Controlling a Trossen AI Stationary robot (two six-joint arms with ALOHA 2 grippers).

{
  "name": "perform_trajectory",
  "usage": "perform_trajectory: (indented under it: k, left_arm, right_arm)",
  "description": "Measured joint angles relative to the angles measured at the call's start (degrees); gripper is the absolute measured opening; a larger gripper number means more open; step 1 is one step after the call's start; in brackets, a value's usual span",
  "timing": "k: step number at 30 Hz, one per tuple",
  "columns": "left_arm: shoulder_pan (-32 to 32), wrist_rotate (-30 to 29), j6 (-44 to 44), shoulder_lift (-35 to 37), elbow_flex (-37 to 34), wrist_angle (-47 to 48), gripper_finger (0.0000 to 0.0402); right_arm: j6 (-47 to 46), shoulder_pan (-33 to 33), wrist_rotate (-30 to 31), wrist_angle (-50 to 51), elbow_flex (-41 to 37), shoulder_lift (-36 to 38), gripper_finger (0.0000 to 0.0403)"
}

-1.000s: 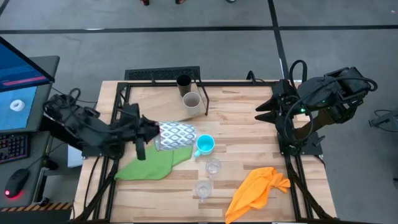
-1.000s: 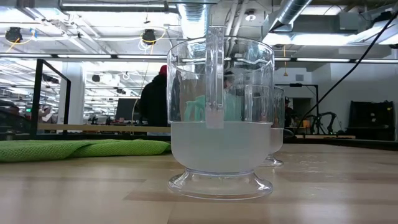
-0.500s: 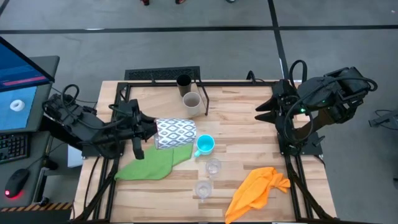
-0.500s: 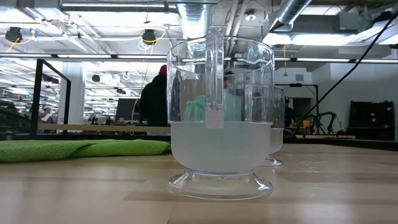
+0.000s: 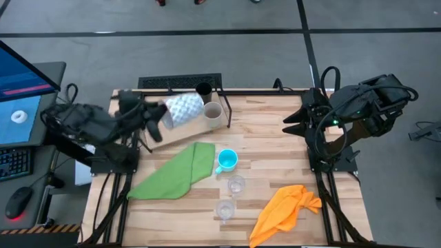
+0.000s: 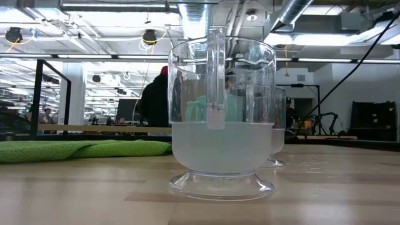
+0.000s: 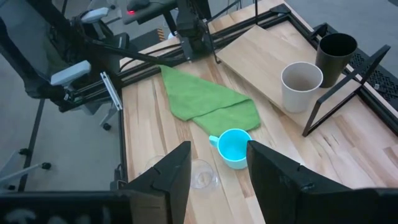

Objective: Stack small to large cups/mugs on shelf
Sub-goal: Put the white mug on the shelf

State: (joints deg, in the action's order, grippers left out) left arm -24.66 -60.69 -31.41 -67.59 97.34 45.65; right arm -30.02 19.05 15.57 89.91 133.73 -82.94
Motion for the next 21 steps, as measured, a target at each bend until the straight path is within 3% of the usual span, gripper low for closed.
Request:
perform_trajectory:
  k: [7, 11, 15, 21]
  left_arm:
    - [19.73, 12.28, -9.06, 0.18, 0.0, 21.57, 0.0011]
    - [31.75, 22.38, -8.06, -0.89, 0.0, 30.17, 0.0011]
    - [40.8, 29.66, -2.02, -3.39, -0.05, 31.91, 0.0011]
    - [49.42, 41.16, 5.75, -10.33, 0.0, 30.65, 0.0011]
  right_arm:
    - [-0.88, -0.15, 0.5, 0.0, 0.0, 0.0, 0.0175]
    - [-1.46, -0.79, 1.27, 0.0, -0.01, 0.0, 0.0175]
    - [-1.46, -2.13, 1.29, 0.0, -0.02, 0.02, 0.0175]
    - [-1.49, -3.81, 1.29, 0.04, -0.02, 0.02, 0.0175]
